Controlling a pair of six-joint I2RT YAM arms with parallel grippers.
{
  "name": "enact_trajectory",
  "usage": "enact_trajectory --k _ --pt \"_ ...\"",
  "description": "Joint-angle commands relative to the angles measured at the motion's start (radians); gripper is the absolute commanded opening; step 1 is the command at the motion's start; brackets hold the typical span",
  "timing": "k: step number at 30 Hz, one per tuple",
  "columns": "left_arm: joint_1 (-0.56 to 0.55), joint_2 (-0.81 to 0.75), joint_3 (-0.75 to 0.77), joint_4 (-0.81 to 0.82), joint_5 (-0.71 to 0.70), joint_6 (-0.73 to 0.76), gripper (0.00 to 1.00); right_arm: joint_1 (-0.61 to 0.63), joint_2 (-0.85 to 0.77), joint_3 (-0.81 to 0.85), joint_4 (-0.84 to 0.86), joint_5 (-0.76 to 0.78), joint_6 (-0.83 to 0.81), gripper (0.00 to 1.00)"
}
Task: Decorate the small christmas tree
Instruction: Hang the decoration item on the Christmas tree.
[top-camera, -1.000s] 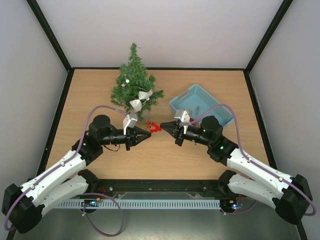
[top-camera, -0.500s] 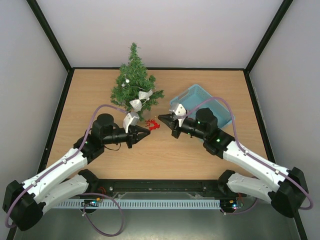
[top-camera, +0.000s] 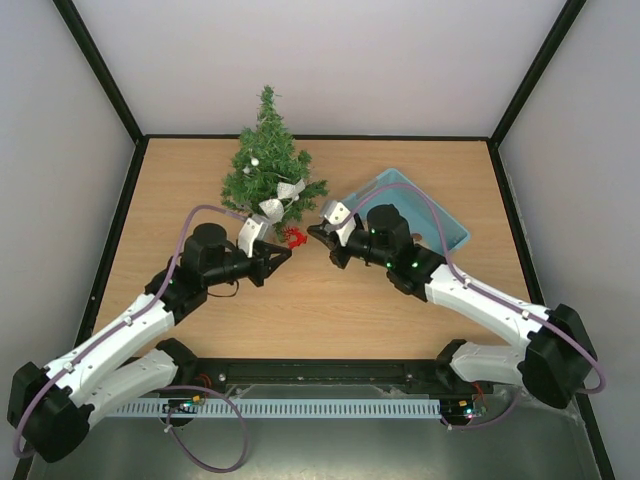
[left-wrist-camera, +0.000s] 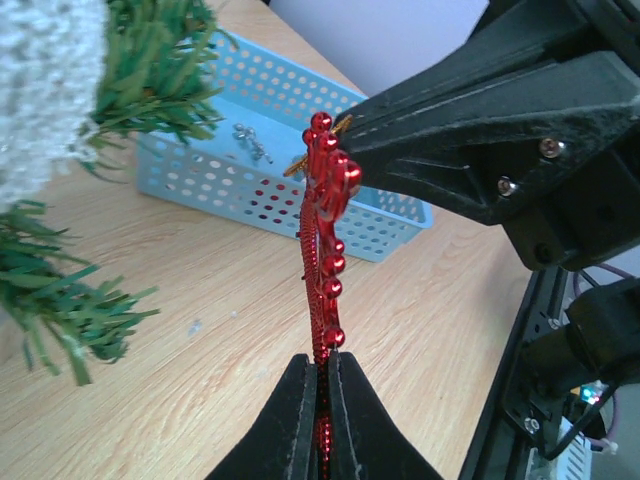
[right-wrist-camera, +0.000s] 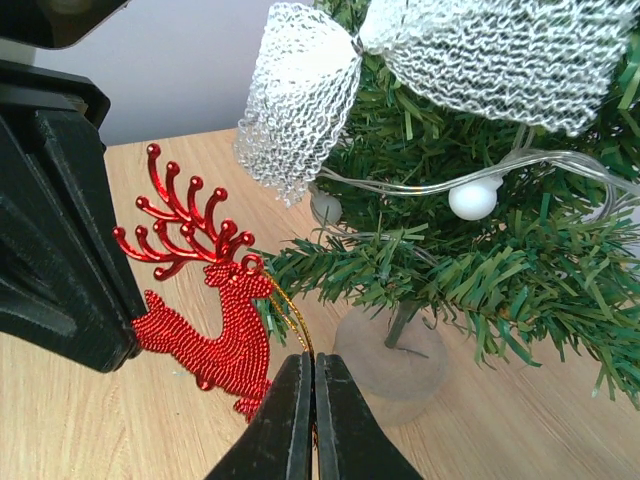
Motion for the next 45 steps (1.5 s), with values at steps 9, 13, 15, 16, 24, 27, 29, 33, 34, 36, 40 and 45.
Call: enact_trajectory --k 9,13,15,16,24,27,29,33,34,36,40,45 --pt "0.042 0.042 0.022 0.000 0.011 -0.025 0.02 -0.011 0.083 0.080 0.042 0.030 -0.019 0.02" --pt "0.043 0.046 0.021 0.016 0.015 -0.027 0.02 -0.022 0.093 0.097 0.043 0.037 -0.027 0.02" --pt "0.043 0.053 0.021 0.026 0.020 -0.028 0.02 -0.024 0.102 0.107 0.043 0.048 -0.033 0.02" --pt "0.044 0.055 0.021 0.031 0.021 -0.028 0.02 -0.026 0.108 0.111 0.040 0.054 -0.038 0.02" --pt "0.043 0.080 0.036 0.039 0.009 -0.041 0.02 -0.032 0.141 0.137 0.029 0.068 -0.048 0.02" --pt "0.044 0.085 0.037 0.044 0.007 -0.050 0.02 -0.034 0.138 0.133 0.016 0.072 -0.054 0.02" --pt "0.043 0.090 0.039 0.050 0.016 -0.058 0.02 -0.034 0.129 0.135 -0.005 0.071 -0.055 0.02" --pt "0.044 0.099 0.058 0.037 0.041 -0.087 0.02 -0.034 0.089 0.114 -0.050 0.068 -0.051 0.02" --pt "0.043 0.098 0.057 0.041 0.049 -0.099 0.02 -0.034 0.073 0.102 -0.051 0.069 -0.050 0.02" --pt "0.044 0.099 0.051 0.050 0.054 -0.120 0.02 -0.035 0.052 0.079 -0.049 0.078 -0.050 0.02" --pt "0.044 0.117 0.048 0.054 0.037 -0.127 0.02 -0.034 0.062 0.090 -0.060 0.097 -0.066 0.02" --pt "0.043 0.149 0.070 0.039 0.039 -0.126 0.03 -0.034 0.086 0.131 -0.091 0.124 -0.099 0.02"
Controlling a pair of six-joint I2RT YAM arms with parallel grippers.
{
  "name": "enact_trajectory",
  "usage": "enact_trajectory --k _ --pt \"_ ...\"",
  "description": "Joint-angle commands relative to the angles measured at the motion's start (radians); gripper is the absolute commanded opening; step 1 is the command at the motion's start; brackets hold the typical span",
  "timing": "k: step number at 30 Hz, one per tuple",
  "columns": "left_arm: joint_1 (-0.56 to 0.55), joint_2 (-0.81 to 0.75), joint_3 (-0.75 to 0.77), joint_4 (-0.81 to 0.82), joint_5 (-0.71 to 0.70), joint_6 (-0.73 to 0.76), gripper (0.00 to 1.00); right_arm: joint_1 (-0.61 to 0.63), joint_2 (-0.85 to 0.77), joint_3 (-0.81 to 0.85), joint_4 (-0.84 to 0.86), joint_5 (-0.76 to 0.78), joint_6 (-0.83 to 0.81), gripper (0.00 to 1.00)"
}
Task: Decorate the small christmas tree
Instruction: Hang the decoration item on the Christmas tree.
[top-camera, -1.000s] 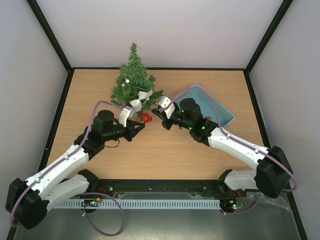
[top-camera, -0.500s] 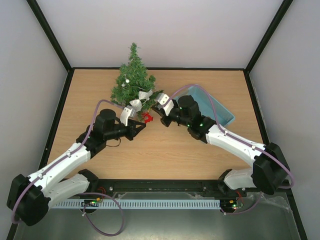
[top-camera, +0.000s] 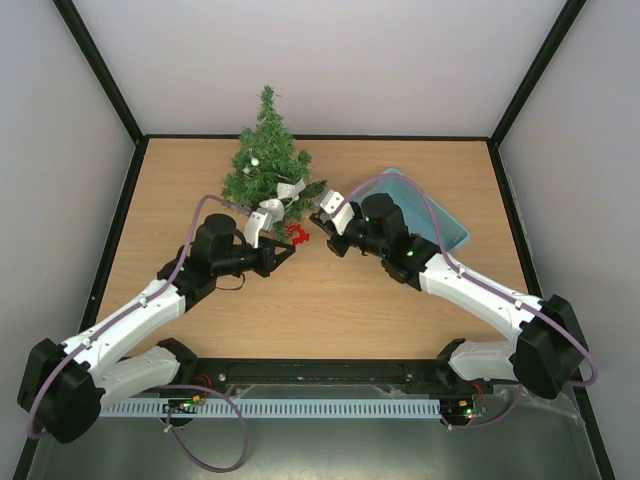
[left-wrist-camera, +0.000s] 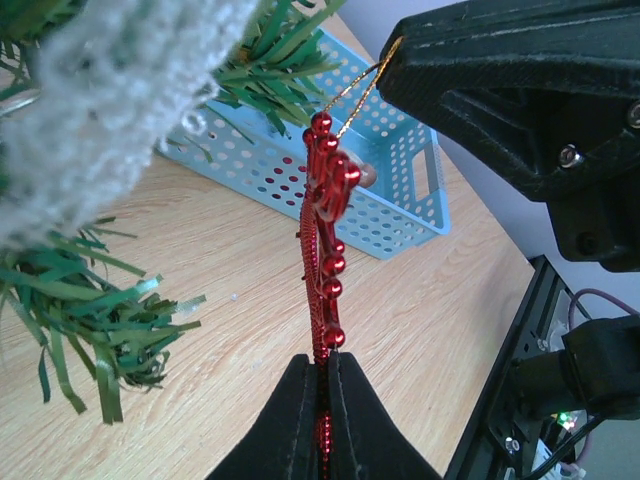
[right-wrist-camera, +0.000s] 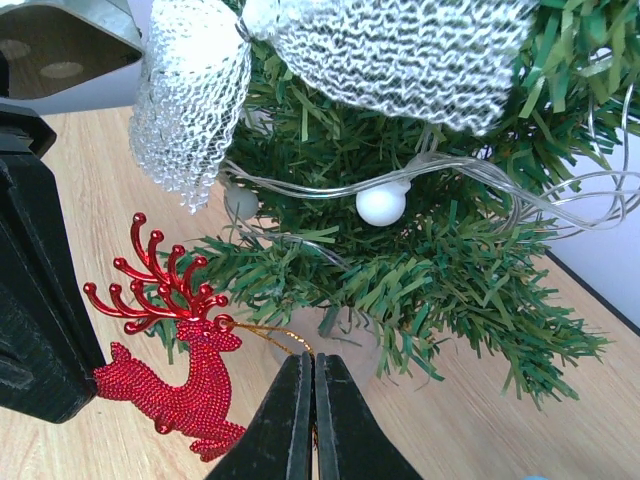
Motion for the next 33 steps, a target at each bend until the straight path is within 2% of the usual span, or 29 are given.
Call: enact_trajectory --k 1,12,21,33 --pt "0.005 0.025 0.045 0.008 0.010 -0.006 0.02 -0.005 0.021 0.048 -0.043 0.035 -0.036 0.02" --pt "0.005 0.016 0.051 -0.032 -0.014 0.001 0.02 -0.004 0.030 0.004 0.042 0.019 -0.019 0.02" --pt "0.005 0.008 0.040 -0.026 -0.040 -0.013 0.02 -0.004 0.095 0.059 0.063 0.012 -0.035 0.02" --pt "0.005 0.006 0.042 -0.015 -0.050 -0.012 0.02 -0.004 0.085 0.066 0.091 0.027 -0.051 0.02"
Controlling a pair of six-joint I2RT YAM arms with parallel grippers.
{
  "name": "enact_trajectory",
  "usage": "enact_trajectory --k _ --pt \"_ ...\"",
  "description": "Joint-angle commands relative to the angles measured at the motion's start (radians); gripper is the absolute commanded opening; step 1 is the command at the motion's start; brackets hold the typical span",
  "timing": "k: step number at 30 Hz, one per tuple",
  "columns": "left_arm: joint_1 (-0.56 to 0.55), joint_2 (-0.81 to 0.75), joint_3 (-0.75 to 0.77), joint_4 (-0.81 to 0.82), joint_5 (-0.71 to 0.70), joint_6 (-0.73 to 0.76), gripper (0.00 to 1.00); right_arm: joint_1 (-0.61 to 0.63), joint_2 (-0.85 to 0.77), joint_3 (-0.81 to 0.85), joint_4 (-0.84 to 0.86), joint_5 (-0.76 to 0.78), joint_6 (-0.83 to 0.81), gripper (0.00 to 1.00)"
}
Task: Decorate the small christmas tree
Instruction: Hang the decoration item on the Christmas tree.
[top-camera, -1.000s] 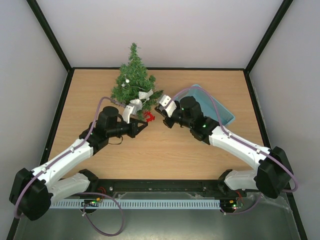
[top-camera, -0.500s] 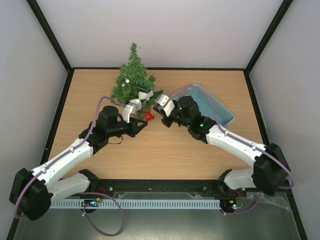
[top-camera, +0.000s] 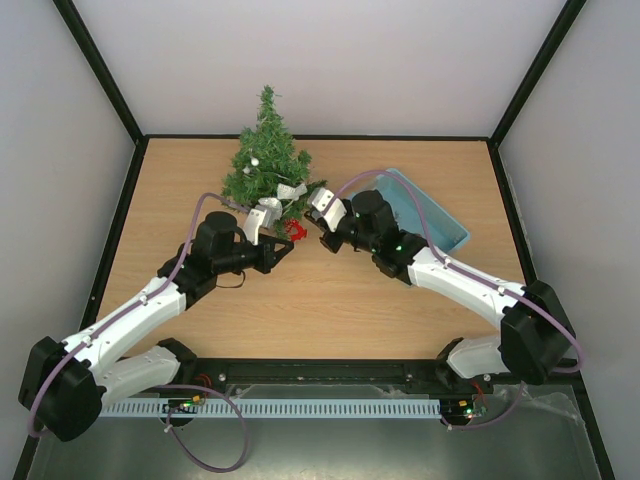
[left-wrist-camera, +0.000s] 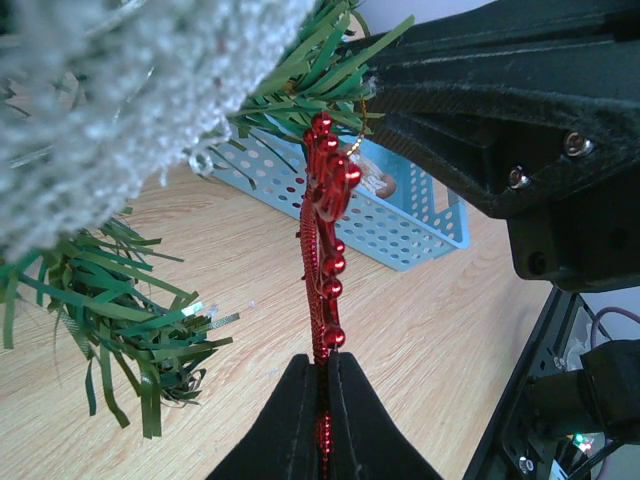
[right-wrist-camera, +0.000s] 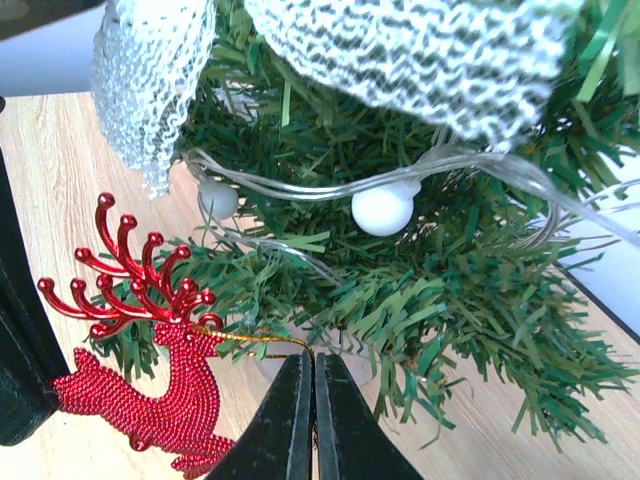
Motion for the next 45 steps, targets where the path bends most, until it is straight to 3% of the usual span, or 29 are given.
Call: enact_trajectory --k 1,17,33,45 --pt "0.006 -0.017 0.016 0.005 -0.007 -0.003 0.03 -0.004 -0.007 0.043 0.050 0.013 -0.017 0.02" --pt "0.006 -0.028 0.004 0.009 0.004 0.011 0.02 -0.004 -0.061 0.012 0.060 0.014 -0.003 0.02" --pt "0.006 -0.056 -0.027 0.017 -0.025 -0.032 0.02 -0.004 -0.012 0.044 0.055 -0.072 -0.008 0.02" --pt "0.005 -0.031 -0.028 0.015 -0.027 -0.048 0.02 -0.005 0.027 0.081 0.034 -0.033 -0.022 0.02"
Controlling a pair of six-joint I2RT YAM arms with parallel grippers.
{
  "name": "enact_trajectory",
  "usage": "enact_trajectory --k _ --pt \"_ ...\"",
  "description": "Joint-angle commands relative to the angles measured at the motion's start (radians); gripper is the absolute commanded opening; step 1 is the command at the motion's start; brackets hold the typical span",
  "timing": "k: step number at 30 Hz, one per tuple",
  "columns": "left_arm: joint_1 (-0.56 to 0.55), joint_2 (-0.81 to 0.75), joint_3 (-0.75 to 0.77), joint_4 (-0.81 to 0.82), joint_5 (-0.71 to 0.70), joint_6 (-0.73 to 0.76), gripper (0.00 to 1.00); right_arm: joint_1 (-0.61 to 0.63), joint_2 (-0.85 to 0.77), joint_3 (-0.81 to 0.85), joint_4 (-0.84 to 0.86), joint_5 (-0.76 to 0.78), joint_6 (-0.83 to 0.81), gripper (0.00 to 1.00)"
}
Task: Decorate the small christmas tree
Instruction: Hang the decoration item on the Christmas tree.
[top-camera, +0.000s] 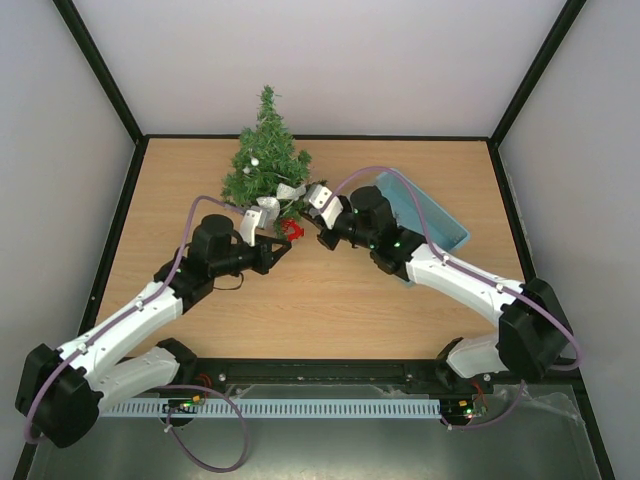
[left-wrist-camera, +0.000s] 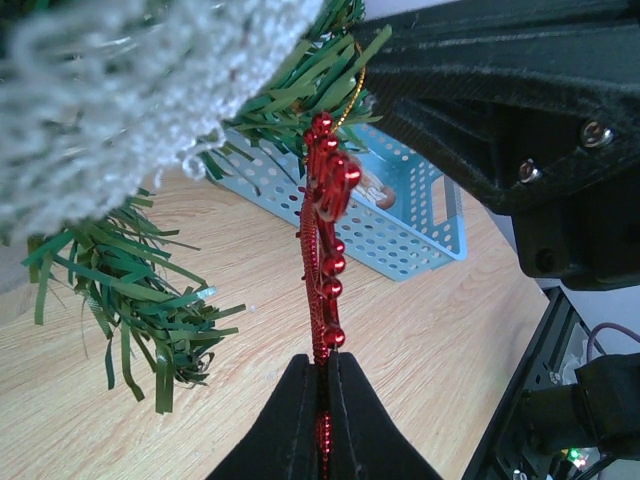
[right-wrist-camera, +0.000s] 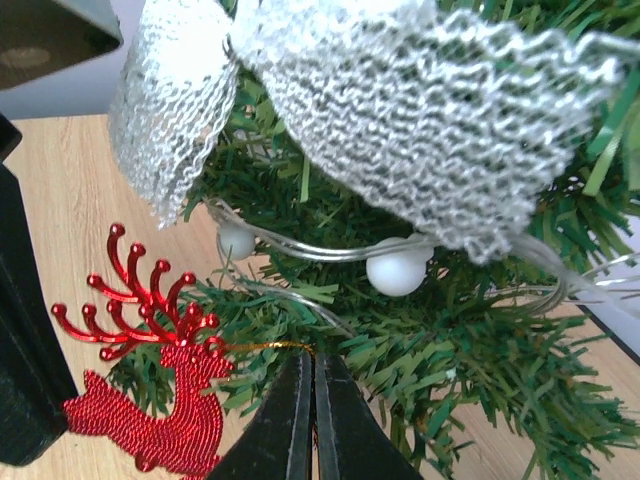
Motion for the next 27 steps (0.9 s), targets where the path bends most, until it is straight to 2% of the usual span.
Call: enact_trajectory --k 1,12,16,21,27 --pt "0.005 0.017 -0.004 0.003 0.000 -0.009 0.02 -0.004 0.012 0.050 0.021 0.013 -0.017 0.02" --pt "0.005 0.019 0.010 -0.049 -0.015 0.006 0.03 -0.004 0.028 0.061 -0.010 0.012 -0.029 0.02" --pt "0.005 0.011 0.008 -0.069 -0.016 0.015 0.13 -0.004 0.025 0.059 -0.032 0.001 -0.039 0.04" --pt "0.004 -0.028 0.004 -0.098 -0.035 0.024 0.25 -0.004 0.009 0.040 -0.044 -0.005 -0.047 0.12" --pt "0.006 -0.065 0.008 -0.138 -0.086 0.024 0.31 -0.004 -0.007 0.036 -0.066 0.027 -0.043 0.21"
